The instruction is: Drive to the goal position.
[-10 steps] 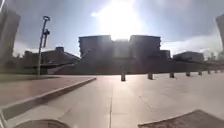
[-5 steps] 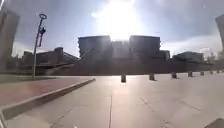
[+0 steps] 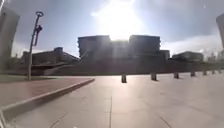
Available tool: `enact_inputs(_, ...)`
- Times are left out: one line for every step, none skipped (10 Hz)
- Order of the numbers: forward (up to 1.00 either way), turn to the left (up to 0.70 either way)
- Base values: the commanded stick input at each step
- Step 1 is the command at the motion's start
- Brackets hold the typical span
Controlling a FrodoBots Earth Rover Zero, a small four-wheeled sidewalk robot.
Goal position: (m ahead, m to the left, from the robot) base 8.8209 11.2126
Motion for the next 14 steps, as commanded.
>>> enact_inputs(0.85, 0.00)
enact_inputs(0.85, 0.00)
enact_inputs(0.85, 0.00)
enact_inputs(0.85, 0.00)
enact_inputs(0.85, 0.00)
enact_inputs(0.85, 0.00)
enact_inputs(0.85, 0.00)
enact_inputs(0.85, 0.00)
enact_inputs(0.85, 0.00)
enact_inputs(0.85, 0.00)
enact_inputs(0.85, 0.00)
enact_inputs(0.85, 0.00)
enact_inputs(0.85, 0.00)
enact_inputs(0.85, 0.00)
